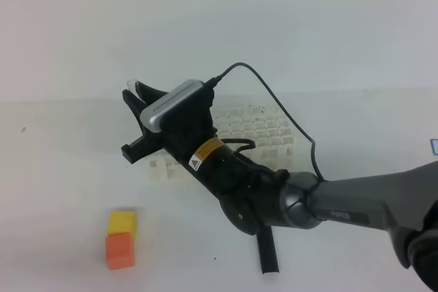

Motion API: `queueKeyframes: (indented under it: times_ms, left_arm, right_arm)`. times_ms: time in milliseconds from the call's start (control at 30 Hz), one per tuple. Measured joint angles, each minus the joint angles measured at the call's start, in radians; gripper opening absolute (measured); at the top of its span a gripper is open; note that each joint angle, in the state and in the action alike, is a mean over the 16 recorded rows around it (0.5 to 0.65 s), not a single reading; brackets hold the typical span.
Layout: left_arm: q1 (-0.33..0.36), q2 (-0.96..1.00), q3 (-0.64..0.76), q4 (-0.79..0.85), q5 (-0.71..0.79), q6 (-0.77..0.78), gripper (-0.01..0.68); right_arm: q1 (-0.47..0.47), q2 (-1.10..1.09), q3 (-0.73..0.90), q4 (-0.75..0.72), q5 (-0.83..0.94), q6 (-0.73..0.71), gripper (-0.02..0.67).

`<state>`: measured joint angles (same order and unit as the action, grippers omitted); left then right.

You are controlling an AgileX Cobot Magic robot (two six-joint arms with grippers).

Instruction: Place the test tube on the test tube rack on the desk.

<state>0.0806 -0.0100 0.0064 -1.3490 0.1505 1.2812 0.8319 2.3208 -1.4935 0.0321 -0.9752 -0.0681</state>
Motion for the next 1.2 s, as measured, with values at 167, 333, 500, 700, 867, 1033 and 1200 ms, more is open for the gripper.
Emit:
queueKeyframes:
  times_ms: [167,333,500,700,867,1033,1200]
  left_arm:
    - [0.0,-0.001,0.002,0.0,0.0,0.0,-0.001]
    - [0.0,0.001,-0.002,0.0,0.0,0.0,-0.001]
    - [0.0,0.001,-0.002,0.0,0.0,0.0,-0.001]
    - [0.0,0.002,-0.004,0.0,0.0,0.0,-0.001]
    - [0.0,0.002,-0.004,0.0,0.0,0.0,-0.001]
    - [0.0,0.002,-0.002,0.0,0.0,-0.001,-0.001]
    - [0.0,0.002,-0.002,0.0,0.0,-0.002,-0.001]
  right_arm:
    - [0.0,0.012,0.0,0.002,-0.012,0.0,0.129]
    - [0.0,0.019,0.0,0.002,-0.012,0.0,0.13]
    - [0.0,0.02,0.0,0.002,-0.012,0.0,0.141]
    - [0.0,0.02,0.0,0.002,-0.009,0.0,0.154]
    - [0.0,0.02,0.0,0.002,-0.007,0.0,0.165]
    - [0.0,0.02,0.0,0.002,-0.006,0.0,0.166]
    - [0.0,0.02,0.0,0.002,-0.006,0.0,0.168]
